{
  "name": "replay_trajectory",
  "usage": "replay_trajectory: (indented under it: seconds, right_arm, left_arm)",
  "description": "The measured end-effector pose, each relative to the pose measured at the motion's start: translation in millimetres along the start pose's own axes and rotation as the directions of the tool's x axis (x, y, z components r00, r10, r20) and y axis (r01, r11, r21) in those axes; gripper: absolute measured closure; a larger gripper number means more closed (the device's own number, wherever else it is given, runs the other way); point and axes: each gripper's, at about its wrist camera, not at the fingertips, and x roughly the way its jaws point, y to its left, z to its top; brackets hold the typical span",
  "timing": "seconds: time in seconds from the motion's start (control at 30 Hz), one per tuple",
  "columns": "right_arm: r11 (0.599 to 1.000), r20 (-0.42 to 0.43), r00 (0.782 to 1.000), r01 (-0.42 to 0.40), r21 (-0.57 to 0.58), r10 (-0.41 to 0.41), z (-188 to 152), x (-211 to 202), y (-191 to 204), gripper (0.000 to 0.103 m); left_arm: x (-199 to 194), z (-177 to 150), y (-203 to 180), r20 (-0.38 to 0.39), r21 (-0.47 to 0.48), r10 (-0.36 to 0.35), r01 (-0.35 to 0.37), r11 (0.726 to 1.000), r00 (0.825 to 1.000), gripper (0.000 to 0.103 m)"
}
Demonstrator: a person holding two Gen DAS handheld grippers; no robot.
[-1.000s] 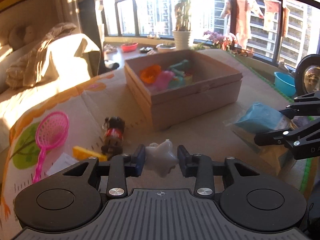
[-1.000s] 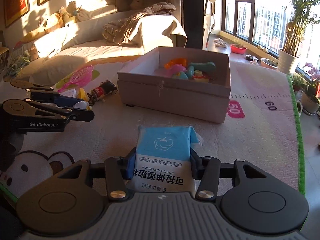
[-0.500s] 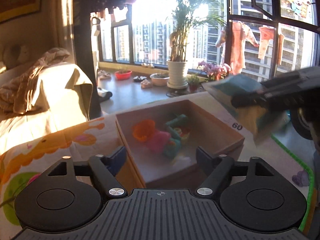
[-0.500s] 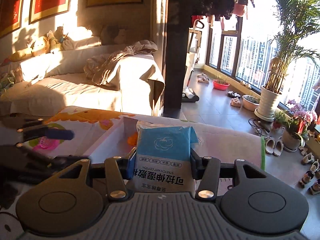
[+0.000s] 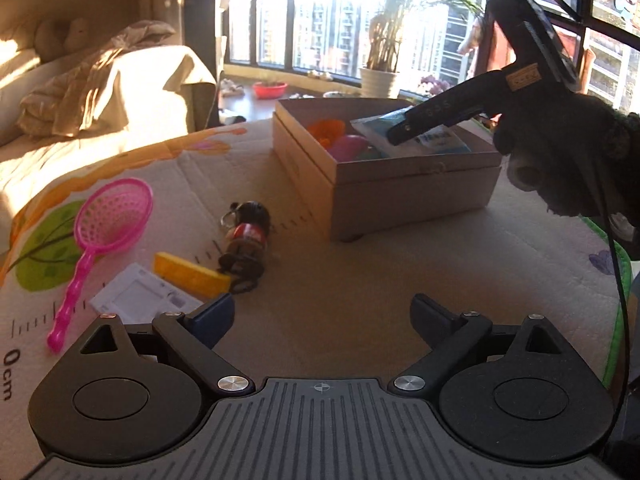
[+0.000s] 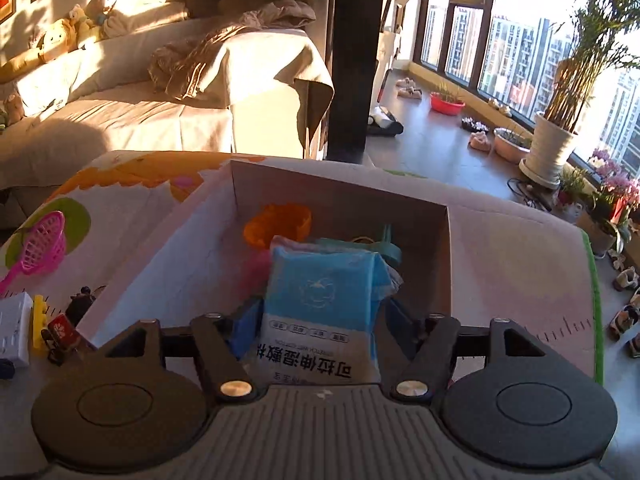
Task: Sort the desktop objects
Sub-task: 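Carry the blue wipe pack with the right tool and drop it into the box, then grasp the red-black figure keychain with the right tool and lift it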
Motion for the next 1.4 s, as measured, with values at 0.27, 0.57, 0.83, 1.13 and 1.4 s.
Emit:
replay_trajectory:
  seconds: [0.27,0.57,0.83,1.13,1.4]
  right_arm:
    - [0.999,-0.013,1.000,0.012,0.050,-0.011,-5,-19,-1,0.062]
    - [0.995,0.014,0.995,-0.101,-0.002,0.101,6,-12,44,0.061]
    - [0.983,-0.051,0.987,0.145,-0.112,-0.152,1,-1,42,0.061]
    - [0.978,0.055,0.977,-0.205,-0.025,0.206,11,-59,92,0.061]
    - [0.957,-0.046,0.960,-0.268,0.113,0.275,-2,-30,158,0.061]
  left_arm:
    - [-6,-11,12,0.014,-0.044,0.017,-0.016,0.999,1.000,0.003]
    - [-14,-12,12,0.025,-0.053,0.028,-0.027,0.998,0.999,0.002]
    - [-20,-14,32,0.027,-0.096,0.111,-0.108,0.990,0.993,0.001]
    - [-15,-21,40,-0.009,-0.075,0.175,-0.175,0.982,0.985,0.001]
    - [-17,-30,41,-0.035,-0.046,0.180,-0.181,0.982,0.983,0.000]
